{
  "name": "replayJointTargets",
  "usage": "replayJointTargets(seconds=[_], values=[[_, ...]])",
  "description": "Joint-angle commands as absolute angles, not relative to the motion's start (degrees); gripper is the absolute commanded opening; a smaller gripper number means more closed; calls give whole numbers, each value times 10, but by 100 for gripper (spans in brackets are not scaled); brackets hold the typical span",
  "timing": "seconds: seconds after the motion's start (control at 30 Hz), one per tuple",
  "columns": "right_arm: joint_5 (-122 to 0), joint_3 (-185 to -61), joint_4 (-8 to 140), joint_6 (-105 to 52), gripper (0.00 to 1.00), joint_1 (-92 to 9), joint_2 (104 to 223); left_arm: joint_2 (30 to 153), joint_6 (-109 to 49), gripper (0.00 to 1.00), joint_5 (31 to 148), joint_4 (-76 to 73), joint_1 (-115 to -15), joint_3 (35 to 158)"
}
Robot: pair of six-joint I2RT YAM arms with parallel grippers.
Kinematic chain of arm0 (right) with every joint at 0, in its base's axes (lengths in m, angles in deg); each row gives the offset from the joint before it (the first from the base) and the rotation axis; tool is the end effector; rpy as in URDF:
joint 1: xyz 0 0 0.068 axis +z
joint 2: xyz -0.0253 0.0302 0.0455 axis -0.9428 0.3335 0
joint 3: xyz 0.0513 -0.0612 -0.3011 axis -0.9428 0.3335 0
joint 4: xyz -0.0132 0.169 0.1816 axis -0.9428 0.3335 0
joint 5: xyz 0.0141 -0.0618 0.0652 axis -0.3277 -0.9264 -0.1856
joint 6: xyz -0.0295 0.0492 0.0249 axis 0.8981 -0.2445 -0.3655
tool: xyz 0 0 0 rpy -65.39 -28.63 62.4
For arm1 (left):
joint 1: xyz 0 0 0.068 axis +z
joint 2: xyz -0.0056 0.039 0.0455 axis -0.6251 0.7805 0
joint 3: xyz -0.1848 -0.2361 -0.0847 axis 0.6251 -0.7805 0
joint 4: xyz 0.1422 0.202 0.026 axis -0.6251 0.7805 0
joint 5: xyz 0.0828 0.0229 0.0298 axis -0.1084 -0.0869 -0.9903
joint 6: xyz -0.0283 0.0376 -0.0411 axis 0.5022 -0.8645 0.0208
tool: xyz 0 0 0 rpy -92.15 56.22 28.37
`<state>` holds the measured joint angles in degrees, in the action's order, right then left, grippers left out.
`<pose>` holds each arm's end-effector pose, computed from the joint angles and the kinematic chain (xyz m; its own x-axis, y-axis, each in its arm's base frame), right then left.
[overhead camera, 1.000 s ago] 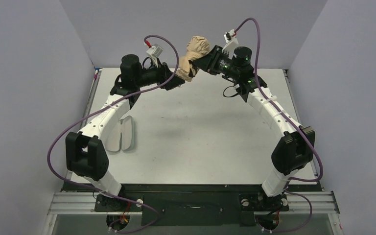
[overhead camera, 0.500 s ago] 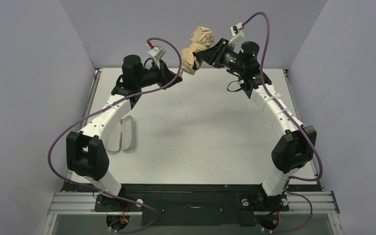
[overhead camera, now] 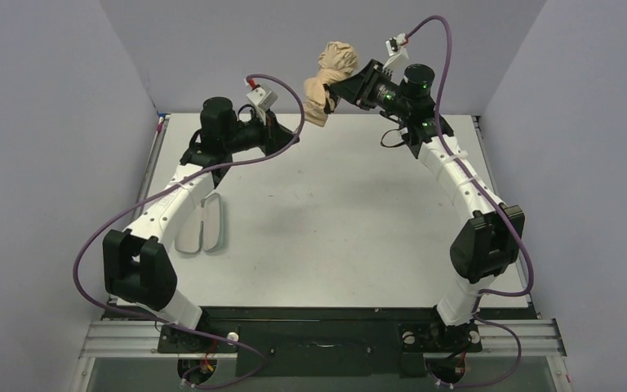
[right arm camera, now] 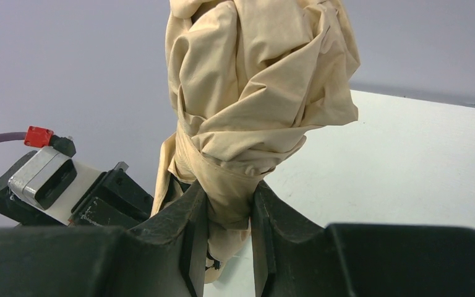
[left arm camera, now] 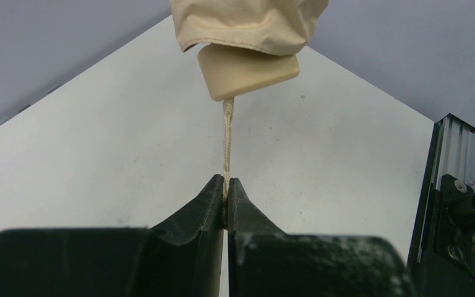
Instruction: Open the umbrella
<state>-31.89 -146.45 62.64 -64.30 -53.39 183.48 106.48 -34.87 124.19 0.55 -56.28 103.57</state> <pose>0.3971 0.1520 0.4653 -0.5537 0.4241 -0.7167 -0.5814 0.4193 0.6973 0.3398 -0.1415 0.4097 -0.2891 0.0005 -0.9573 0.8282 0.5017 -0.2498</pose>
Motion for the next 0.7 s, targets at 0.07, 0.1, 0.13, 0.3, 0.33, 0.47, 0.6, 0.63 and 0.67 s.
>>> replayJointTargets(seconds=[0.07, 0.1, 0.13, 0.3, 0.33, 0.47, 0.6, 0.63, 0.67], values=[[-376, -1518, 522, -647, 0, -574, 1804, 1030, -412, 0, 1246, 121, -552, 1000], [-378, -1518, 523, -647, 0, -576, 1804, 1028, -431, 0, 1246, 126, -552, 998], [-381, -1518, 523, -648, 0, -576, 1803, 1025, -438, 0, 1246, 134, -551, 993], [-385, -1523, 519, -656, 0, -576, 1803, 1022, -460, 0, 1247, 151, -551, 987], [-386, -1526, 519, -655, 0, -577, 1804, 1022, -463, 0, 1247, 159, -551, 988], [-390, -1533, 522, -651, 0, -580, 1806, 1019, -475, 0, 1251, 171, -549, 988], [-391, -1527, 533, -638, 0, -578, 1802, 1018, -455, 56, 1242, 157, -546, 1011], [-393, -1520, 536, -636, 0, -577, 1798, 1018, -448, 67, 1237, 151, -546, 1024], [-394, -1515, 542, -630, 0, -576, 1796, 1019, -437, 69, 1231, 140, -546, 1031]])
